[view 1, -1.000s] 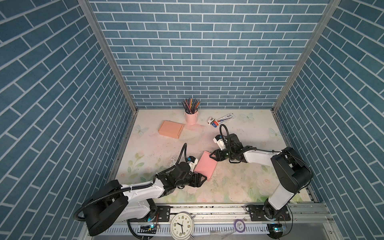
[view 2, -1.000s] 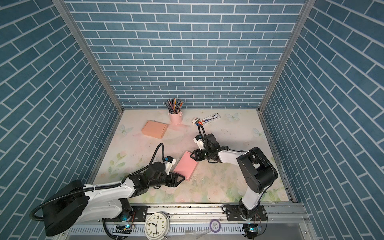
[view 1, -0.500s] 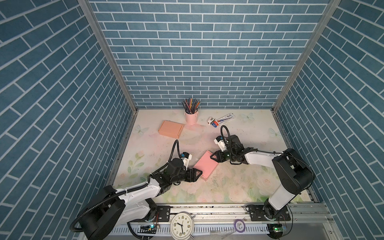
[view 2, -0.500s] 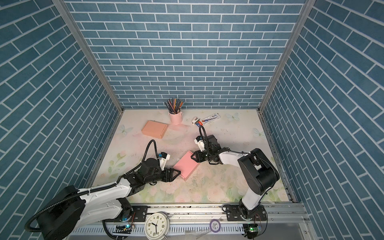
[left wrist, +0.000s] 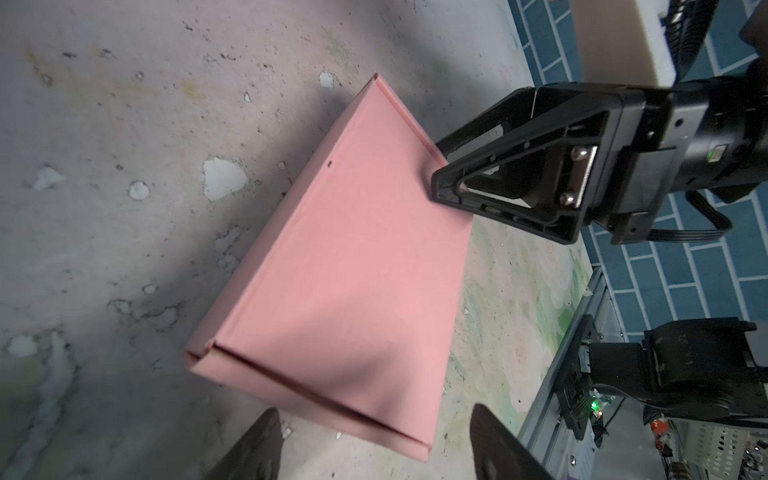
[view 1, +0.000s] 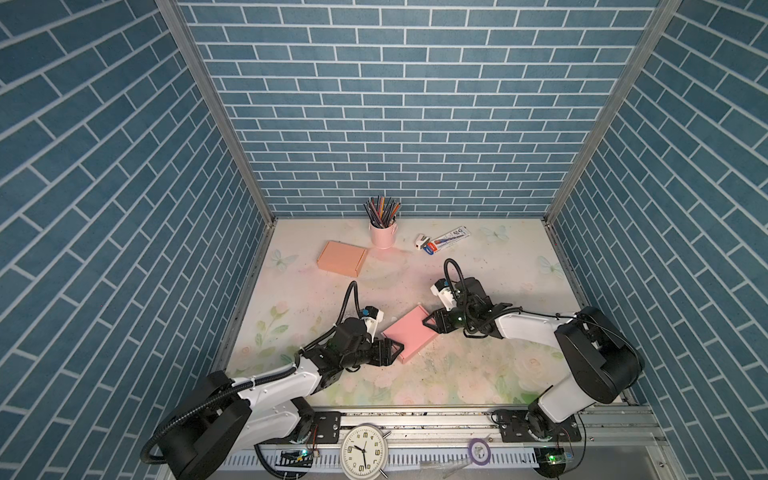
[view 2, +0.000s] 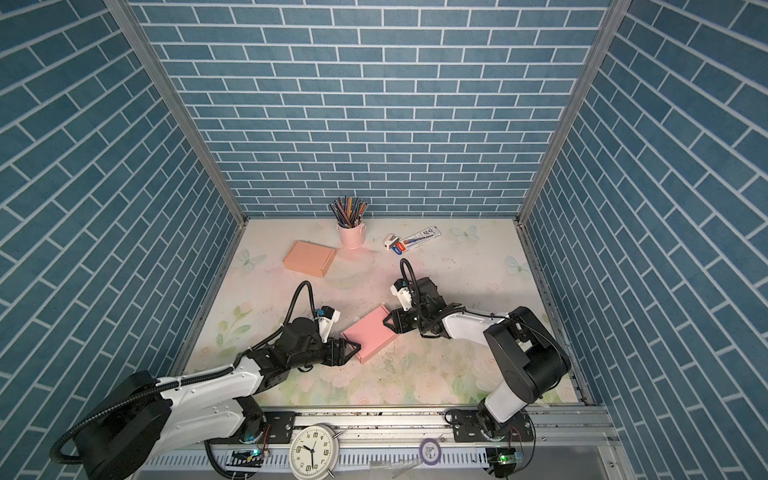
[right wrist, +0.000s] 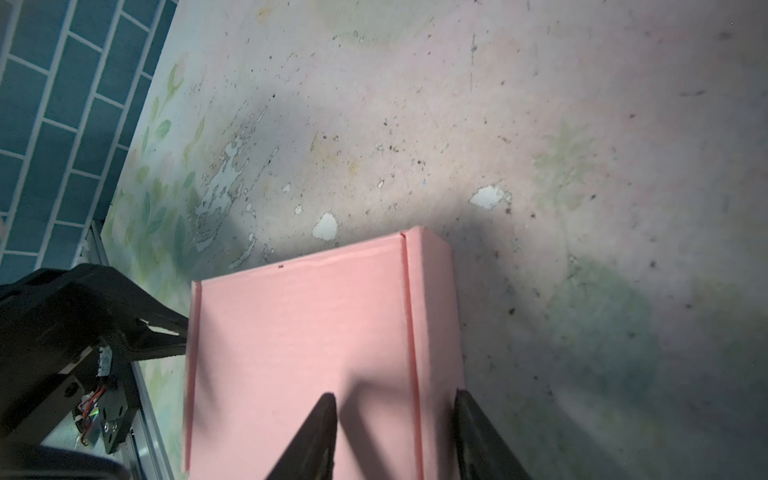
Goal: Fold the paper box
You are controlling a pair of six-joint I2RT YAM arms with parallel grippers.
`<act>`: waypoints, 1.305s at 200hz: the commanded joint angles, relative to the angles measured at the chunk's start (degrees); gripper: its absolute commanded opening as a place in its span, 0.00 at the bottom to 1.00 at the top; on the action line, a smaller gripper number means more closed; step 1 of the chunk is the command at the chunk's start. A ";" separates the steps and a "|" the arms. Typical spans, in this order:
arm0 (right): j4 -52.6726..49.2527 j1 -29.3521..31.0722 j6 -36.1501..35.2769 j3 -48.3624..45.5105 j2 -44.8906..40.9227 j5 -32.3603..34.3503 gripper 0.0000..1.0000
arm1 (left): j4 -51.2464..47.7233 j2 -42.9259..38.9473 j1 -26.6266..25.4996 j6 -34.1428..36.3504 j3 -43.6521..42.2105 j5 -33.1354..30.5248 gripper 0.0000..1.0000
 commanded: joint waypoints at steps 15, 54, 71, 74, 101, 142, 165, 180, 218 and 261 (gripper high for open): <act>0.61 1.46 2.38 -1.26 -2.44 0.55 0.46 | 3.27 0.78 -0.62 -0.53 -0.62 -0.04 0.71; 0.84 1.68 2.87 -1.54 -3.07 1.05 0.45 | 3.21 2.93 -0.54 0.47 1.63 -0.76 0.68; 0.98 1.67 2.87 -1.28 -2.67 1.01 0.45 | 3.29 4.16 -0.48 0.87 2.63 -1.19 0.66; 1.04 1.66 2.86 -1.27 -2.54 0.95 0.45 | 3.27 4.32 -0.53 0.88 2.86 -1.31 0.66; 1.94 1.66 3.31 -0.75 -1.58 0.04 0.44 | 3.53 5.52 -0.19 1.68 4.77 -2.26 0.64; 1.15 1.49 2.17 1.32 -0.14 0.70 0.43 | 3.34 8.87 3.06 3.88 8.38 -1.68 0.61; 1.50 0.71 1.82 3.04 1.14 0.75 0.43 | 3.22 10.99 4.93 5.44 10.62 -0.85 0.60; 1.50 0.05 1.40 4.52 2.41 0.47 0.43 | 2.85 12.48 6.27 6.82 12.45 -0.34 0.60; 1.15 -1.50 0.23 9.00 6.20 -0.57 0.42 | 2.85 16.65 9.16 9.10 16.37 0.85 0.59; 1.46 -2.86 -0.32 12.18 9.27 -0.29 0.42 | 3.04 21.48 10.96 11.27 20.60 1.32 0.58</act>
